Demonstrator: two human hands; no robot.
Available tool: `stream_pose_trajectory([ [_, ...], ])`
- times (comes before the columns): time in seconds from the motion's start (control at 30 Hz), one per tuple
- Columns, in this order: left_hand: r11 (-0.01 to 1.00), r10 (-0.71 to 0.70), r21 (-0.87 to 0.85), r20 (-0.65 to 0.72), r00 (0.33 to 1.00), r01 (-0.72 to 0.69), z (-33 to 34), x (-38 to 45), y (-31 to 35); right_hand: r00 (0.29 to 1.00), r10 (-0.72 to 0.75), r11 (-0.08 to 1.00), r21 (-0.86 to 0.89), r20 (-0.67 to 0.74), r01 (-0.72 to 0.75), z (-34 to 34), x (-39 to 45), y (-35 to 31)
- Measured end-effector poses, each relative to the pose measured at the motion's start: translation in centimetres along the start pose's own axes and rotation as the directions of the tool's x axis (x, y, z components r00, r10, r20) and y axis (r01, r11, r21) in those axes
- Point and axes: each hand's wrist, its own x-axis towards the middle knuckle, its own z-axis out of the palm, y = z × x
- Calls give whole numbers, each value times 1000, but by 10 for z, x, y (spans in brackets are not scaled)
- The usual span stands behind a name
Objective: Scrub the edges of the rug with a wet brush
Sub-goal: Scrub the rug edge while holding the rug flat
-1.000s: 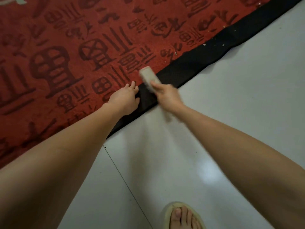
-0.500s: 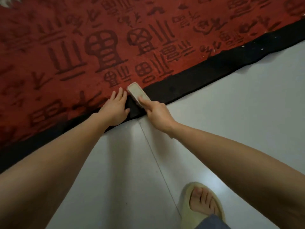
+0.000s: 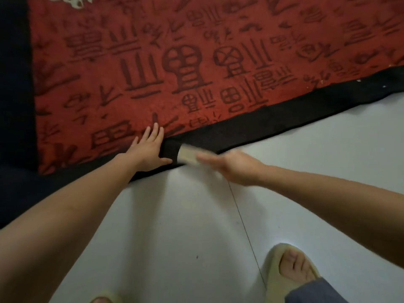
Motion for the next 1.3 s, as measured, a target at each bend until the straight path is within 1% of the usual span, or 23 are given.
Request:
stream_pose_trajectory([
  [0.03,1000,24,20,12,1000,-24,1,-3,-8,981,-148,989,-7,123,150,-1,-16,-10],
  [0.07,998,40,44,22,999,-41,1,-6,-18,971,-197,980,38,137,193,-3,-24,-13],
  [0.1,996,44,74,34,998,-47,0,-9,-27,985,-168,984,68,43,165,-6,-22,-11],
  [0.17,993,12,114,44,999,-17,-3,-14,-45,964,114,989,122,-241,-86,-17,4,10],
  [0.2,993,-14,116,51,999,8,-5,-17,-52,929,225,973,117,-294,-198,-26,13,14],
  [0.23,993,-30,116,64,997,22,-6,-20,-58,931,265,964,87,-249,-251,-31,15,8],
  [0.3,996,-46,78,60,997,41,-5,-20,-64,996,88,995,52,-20,-87,-17,12,-10],
  [0.37,998,-44,41,36,998,42,-5,-19,-66,953,-223,975,45,206,218,3,-4,-42],
  [0.43,998,-58,-17,5,998,58,-4,-20,-72,939,-322,944,107,119,311,10,0,-55],
  [0.5,991,-98,-91,-24,995,95,-2,-20,-82,980,-58,987,139,-192,86,6,27,-52],
  [0.53,986,-123,-117,-30,992,119,0,-20,-85,951,138,980,179,-275,-91,-4,39,-48],
  [0.6,979,-142,-154,-21,990,137,7,-23,-90,886,386,917,213,-257,-337,-7,58,-61],
  [0.63,976,-135,-177,-21,991,129,12,-23,-89,914,354,922,236,-197,-306,-5,59,-75],
  [0.73,986,-74,-153,-26,997,69,21,-28,-92,998,-11,939,343,-68,34,13,46,-127],
  [0.8,985,-52,-163,-14,999,49,20,-31,-96,962,115,880,474,-246,16,8,52,-127],
  [0.87,967,-62,-247,-12,998,57,20,-34,-97,812,452,739,665,-369,-108,-6,68,-106],
  [0.93,968,-23,-249,-79,997,3,15,-30,-88,647,687,570,798,-330,-198,-12,77,-88],
  [0.97,974,15,-222,-137,991,-45,11,-25,-79,607,727,556,793,-321,-248,-8,79,-93],
  [1.0,976,47,-200,-183,982,-84,6,-20,-70,613,716,591,758,-335,-276,0,81,-106],
  [1.1,973,74,-201,-184,980,-112,0,-2,-48,829,443,782,599,-343,-170,47,79,-154],
  [1.17,980,62,-178,-137,989,-86,7,1,-49,911,284,881,455,-299,-125,53,70,-142],
  [1.23,987,73,-139,-100,992,-86,7,6,-50,886,335,922,306,-322,-237,28,64,-84],
  [1.3,991,54,-121,-58,997,-61,2,7,-46,731,599,784,424,-327,-453,0,53,-43],
])
